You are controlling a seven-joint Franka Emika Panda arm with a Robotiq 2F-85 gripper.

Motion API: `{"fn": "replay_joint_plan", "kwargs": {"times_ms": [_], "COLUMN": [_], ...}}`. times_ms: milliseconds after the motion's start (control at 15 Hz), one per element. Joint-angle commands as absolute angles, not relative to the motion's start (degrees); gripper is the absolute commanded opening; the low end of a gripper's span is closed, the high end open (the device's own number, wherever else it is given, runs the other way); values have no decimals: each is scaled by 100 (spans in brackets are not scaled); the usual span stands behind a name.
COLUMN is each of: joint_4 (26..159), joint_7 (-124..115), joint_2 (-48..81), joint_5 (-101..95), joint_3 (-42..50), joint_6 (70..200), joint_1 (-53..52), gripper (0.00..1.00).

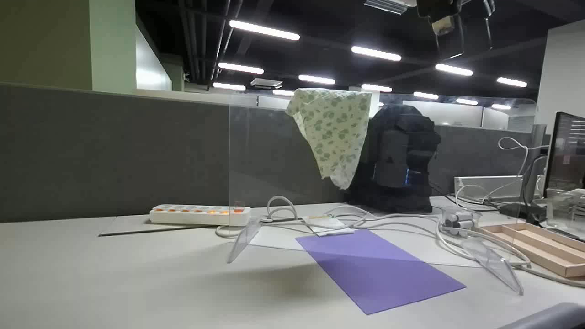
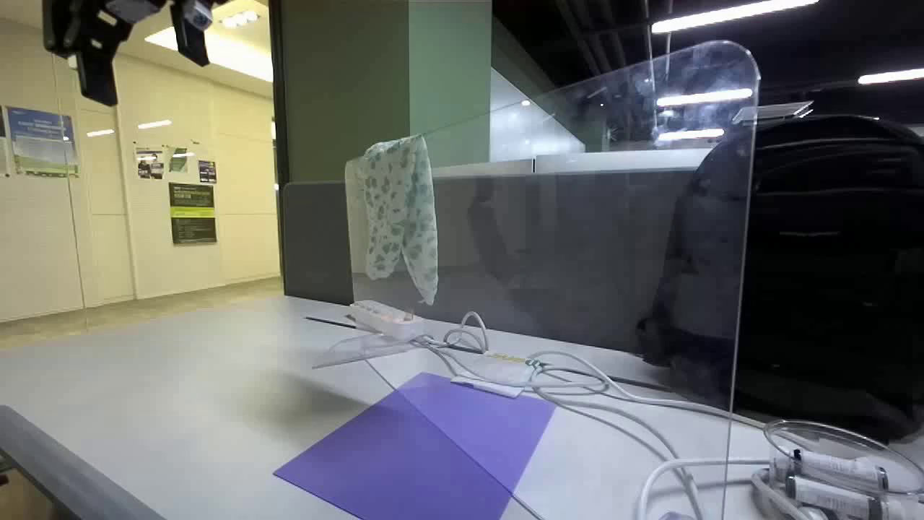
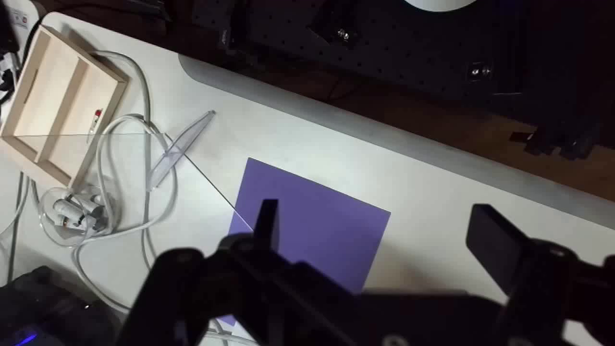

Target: Pick up the towel from the glass screen and put it on the table.

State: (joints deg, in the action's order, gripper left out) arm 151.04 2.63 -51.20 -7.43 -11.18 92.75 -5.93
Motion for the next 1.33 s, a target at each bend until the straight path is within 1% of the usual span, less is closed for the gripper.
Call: {"fn": "replay_joint_plan", "kwargs": {"times_ms": [0,600,667,1267], "joint_4": [15092,15092,15074,15089], "joint_7": [171,171,-123,-1793], "joint_2": [-5094,-5095,-5072,-4905], "joint_5": [-818,-818,-849,-1137], "joint_3": [-1012,-1012,-1092,-1124], "joint_6": [9257,9258,9340,11133], "joint_1": [-737,-737,-605,233], "gripper": [100,100,100,100]}}
